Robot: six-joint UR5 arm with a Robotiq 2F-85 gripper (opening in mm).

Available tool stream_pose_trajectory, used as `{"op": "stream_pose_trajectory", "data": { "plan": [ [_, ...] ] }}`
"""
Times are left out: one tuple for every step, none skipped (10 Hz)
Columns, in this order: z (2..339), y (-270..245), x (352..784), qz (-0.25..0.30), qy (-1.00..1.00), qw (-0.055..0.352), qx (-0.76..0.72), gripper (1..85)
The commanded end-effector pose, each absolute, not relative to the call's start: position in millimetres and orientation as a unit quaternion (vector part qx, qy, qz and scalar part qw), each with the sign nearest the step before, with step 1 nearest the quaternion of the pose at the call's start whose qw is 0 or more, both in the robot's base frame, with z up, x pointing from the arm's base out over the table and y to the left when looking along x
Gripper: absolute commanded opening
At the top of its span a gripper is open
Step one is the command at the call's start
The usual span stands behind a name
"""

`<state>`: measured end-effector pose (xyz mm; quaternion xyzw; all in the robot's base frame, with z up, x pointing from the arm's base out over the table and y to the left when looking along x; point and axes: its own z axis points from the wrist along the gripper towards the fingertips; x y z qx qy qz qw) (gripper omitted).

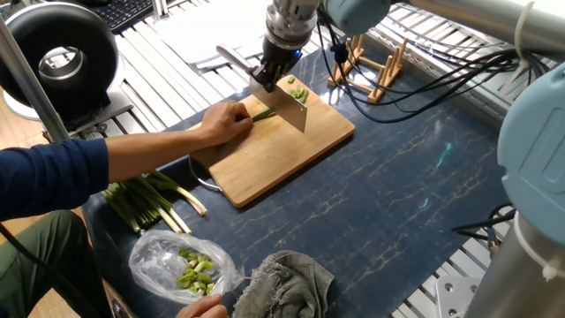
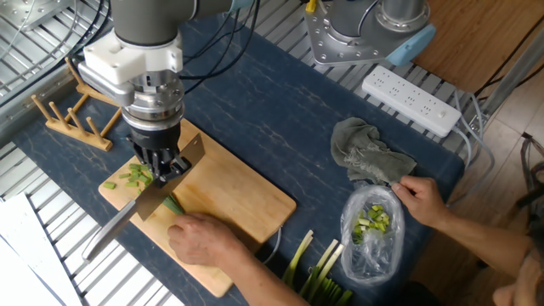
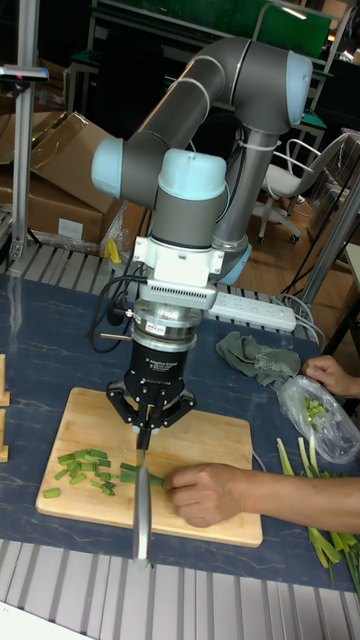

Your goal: Chop the scallions

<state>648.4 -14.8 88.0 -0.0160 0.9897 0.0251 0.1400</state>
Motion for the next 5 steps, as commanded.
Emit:
{"op": "stream_pose_trajectory", "data": {
  "plan": [
    [84.0, -17.5, 652.5, 0.027, 0.989, 0.146, -0.015, 1.3],
    [82.8, -18.0, 653.1, 0.026, 0.989, 0.146, -0.016, 1.3],
    [81.7, -18.4, 653.6, 0.025, 0.989, 0.146, -0.016, 1.3],
    [80.5, -18.5, 654.7, 0.025, 0.989, 0.147, -0.016, 1.3],
    [79.6, -18.5, 656.0, 0.025, 0.988, 0.148, -0.016, 1.3]
  ]
}}
